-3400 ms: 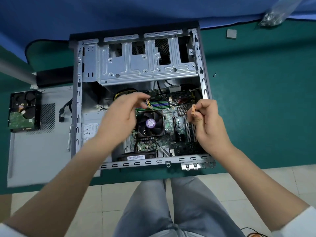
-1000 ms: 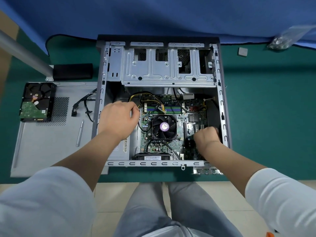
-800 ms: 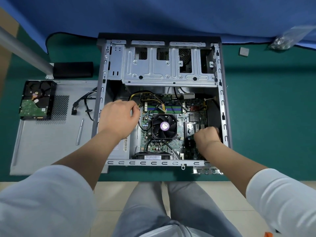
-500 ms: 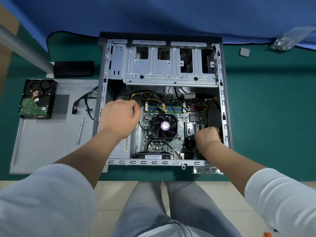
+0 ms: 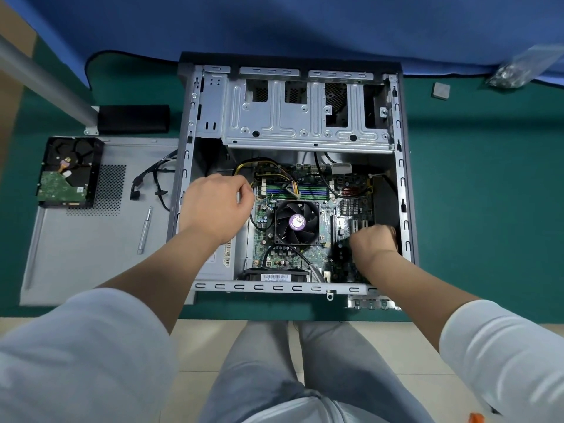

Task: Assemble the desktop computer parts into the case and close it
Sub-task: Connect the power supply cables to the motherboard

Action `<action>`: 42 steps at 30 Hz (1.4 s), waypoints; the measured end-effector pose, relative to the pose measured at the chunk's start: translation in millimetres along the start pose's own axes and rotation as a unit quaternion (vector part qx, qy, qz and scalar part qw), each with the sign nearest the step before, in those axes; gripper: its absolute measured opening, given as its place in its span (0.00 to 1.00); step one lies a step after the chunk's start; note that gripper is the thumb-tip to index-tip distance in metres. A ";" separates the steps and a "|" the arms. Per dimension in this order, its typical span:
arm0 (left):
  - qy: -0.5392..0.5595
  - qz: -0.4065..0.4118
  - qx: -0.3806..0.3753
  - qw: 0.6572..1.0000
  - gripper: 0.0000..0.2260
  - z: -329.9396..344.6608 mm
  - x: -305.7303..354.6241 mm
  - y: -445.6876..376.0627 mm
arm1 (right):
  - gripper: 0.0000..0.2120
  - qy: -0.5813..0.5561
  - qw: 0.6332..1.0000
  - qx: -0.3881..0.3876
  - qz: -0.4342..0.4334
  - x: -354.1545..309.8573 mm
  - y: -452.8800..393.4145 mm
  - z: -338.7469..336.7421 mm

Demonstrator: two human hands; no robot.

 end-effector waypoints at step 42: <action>-0.007 0.014 0.009 1.000 0.12 0.4 -0.1 -0.2 | 0.11 0.044 0.999 0.000 -0.025 1.3 -2.7 3.3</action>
Point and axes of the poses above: each hand's wrist, its own y-axis away from the middle knuckle, its own z-axis out of the palm, x = y × z, the point moved 2 cm from there along -y, towards the middle knuckle, and after that the axes turned 7 degrees about y, right-handed, at the moved point
